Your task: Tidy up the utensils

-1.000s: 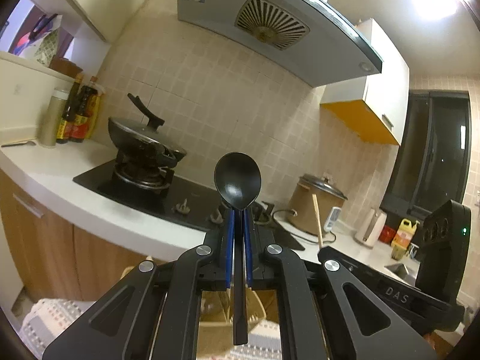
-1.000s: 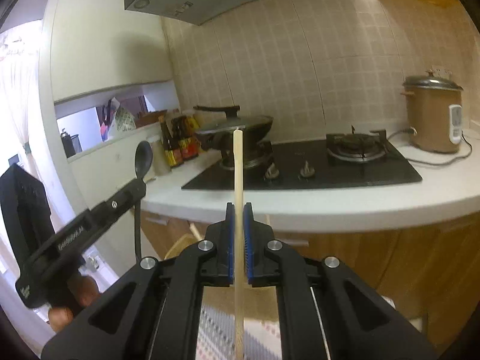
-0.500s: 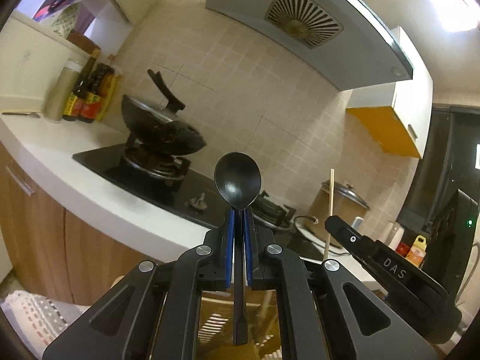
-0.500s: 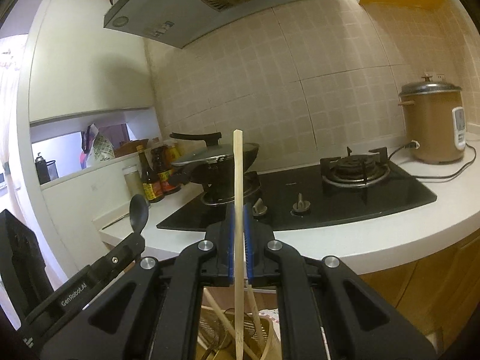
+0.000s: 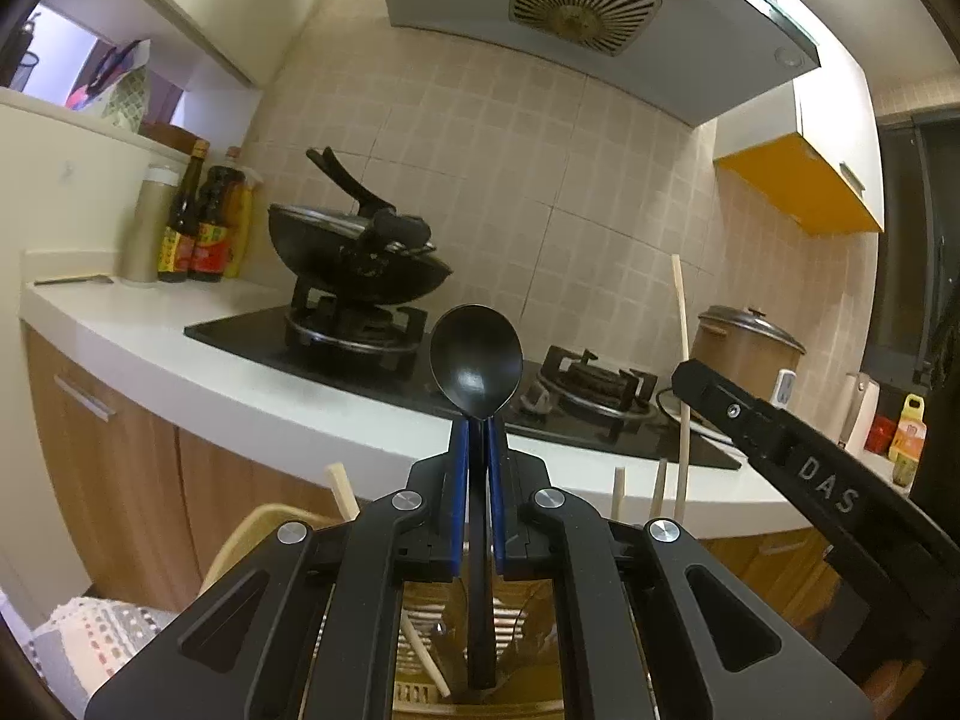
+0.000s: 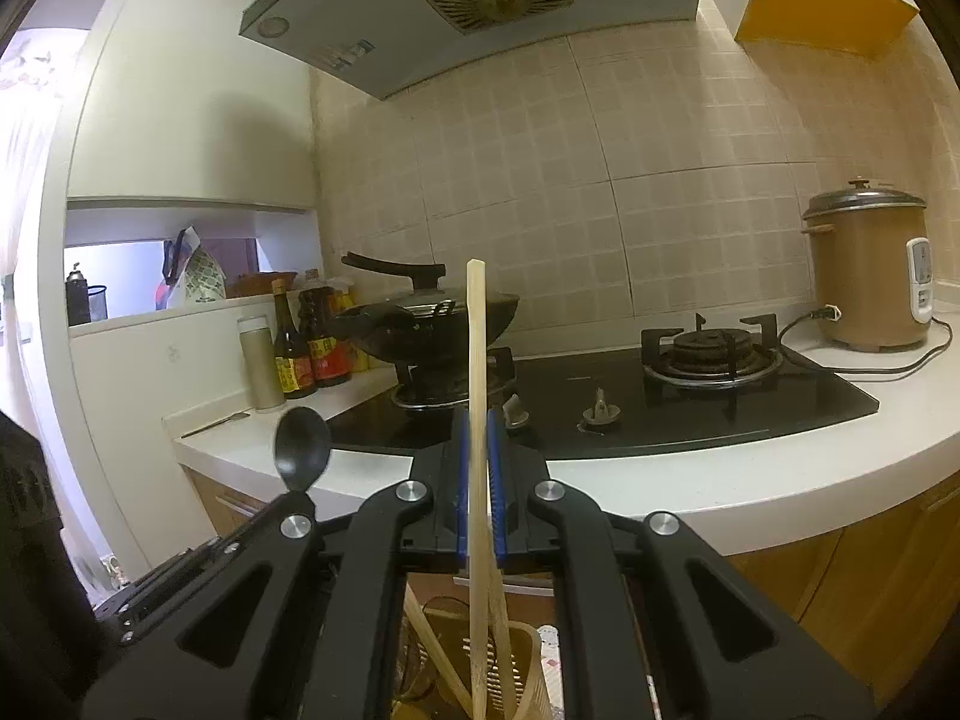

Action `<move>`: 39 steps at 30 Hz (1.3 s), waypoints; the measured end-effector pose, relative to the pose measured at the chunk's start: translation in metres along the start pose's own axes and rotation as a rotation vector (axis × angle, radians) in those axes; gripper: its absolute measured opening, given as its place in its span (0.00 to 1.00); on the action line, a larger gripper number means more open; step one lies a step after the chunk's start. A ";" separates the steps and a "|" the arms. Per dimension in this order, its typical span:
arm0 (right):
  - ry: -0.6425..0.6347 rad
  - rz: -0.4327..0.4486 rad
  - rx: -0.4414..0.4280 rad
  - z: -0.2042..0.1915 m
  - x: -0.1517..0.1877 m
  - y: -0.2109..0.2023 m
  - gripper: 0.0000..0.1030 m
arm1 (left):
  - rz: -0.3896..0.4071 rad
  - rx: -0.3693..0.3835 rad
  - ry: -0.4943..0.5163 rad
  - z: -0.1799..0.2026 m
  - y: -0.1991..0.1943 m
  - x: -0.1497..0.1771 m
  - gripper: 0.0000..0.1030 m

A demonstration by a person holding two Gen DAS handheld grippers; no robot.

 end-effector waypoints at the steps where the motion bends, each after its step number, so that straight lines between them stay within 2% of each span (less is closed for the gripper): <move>1: -0.001 0.001 -0.003 0.000 0.001 -0.001 0.04 | 0.003 -0.004 0.001 -0.001 0.000 0.001 0.05; 4: 0.004 0.007 -0.008 0.000 0.003 -0.007 0.04 | 0.004 -0.009 -0.002 -0.005 -0.002 0.001 0.07; 6: 0.025 -0.005 -0.022 0.001 0.006 -0.012 0.05 | -0.010 -0.002 -0.011 -0.010 -0.004 0.002 0.29; 7: 0.034 -0.011 -0.025 0.001 0.006 -0.014 0.05 | -0.012 0.004 -0.015 -0.011 -0.007 0.001 0.32; 10: 0.033 -0.022 -0.026 -0.003 0.005 -0.024 0.14 | -0.017 0.013 -0.024 -0.019 -0.018 -0.002 0.33; 14: 0.016 -0.042 -0.016 -0.013 0.005 -0.043 0.14 | -0.049 0.025 -0.050 -0.034 -0.036 -0.009 0.35; 16: 0.018 -0.049 -0.011 -0.020 0.005 -0.060 0.21 | -0.057 0.027 -0.046 -0.042 -0.050 -0.014 0.38; 17: 0.016 -0.050 -0.004 -0.024 0.004 -0.069 0.30 | -0.055 0.024 -0.043 -0.046 -0.060 -0.018 0.45; 18: 0.010 -0.047 0.003 -0.028 0.003 -0.077 0.45 | -0.054 0.021 -0.038 -0.048 -0.066 -0.020 0.49; 19: 0.000 -0.035 0.012 -0.034 0.002 -0.089 0.51 | -0.048 0.020 -0.032 -0.052 -0.078 -0.024 0.51; 23: -0.028 -0.027 0.024 -0.059 0.000 -0.125 0.55 | -0.009 0.009 -0.014 -0.060 -0.123 -0.033 0.67; 25: -0.036 -0.018 0.036 -0.072 0.002 -0.145 0.64 | 0.009 0.007 -0.004 -0.062 -0.145 -0.033 0.73; 27: -0.043 -0.013 0.056 -0.084 0.007 -0.163 0.78 | 0.024 -0.015 0.018 -0.062 -0.165 -0.029 0.77; 30: -0.065 -0.028 0.102 -0.092 0.019 -0.178 0.82 | 0.061 -0.080 0.054 -0.064 -0.192 -0.018 0.86; 32: -0.083 -0.029 0.149 -0.090 0.028 -0.184 0.86 | 0.085 -0.139 0.077 -0.066 -0.203 -0.006 0.87; 34: -0.113 0.007 0.230 -0.084 0.037 -0.189 0.92 | 0.117 -0.199 0.092 -0.069 -0.208 0.007 0.87; 36: -0.111 0.043 0.283 -0.075 0.046 -0.194 0.92 | 0.144 -0.247 0.089 -0.073 -0.207 0.020 0.87; 39: -0.088 0.022 0.287 -0.064 0.056 -0.192 0.93 | 0.139 -0.267 0.069 -0.078 -0.205 0.030 0.88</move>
Point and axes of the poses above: each gripper's, at about its wrist camera, not at the fingertips, and y roughly the way its jaws point, z to its right, x to its underside, the point moved 8 cm from there along y, roughly the way its jaws point, and after that the axes turned 15 degrees about -x, right-handed, at the moved point
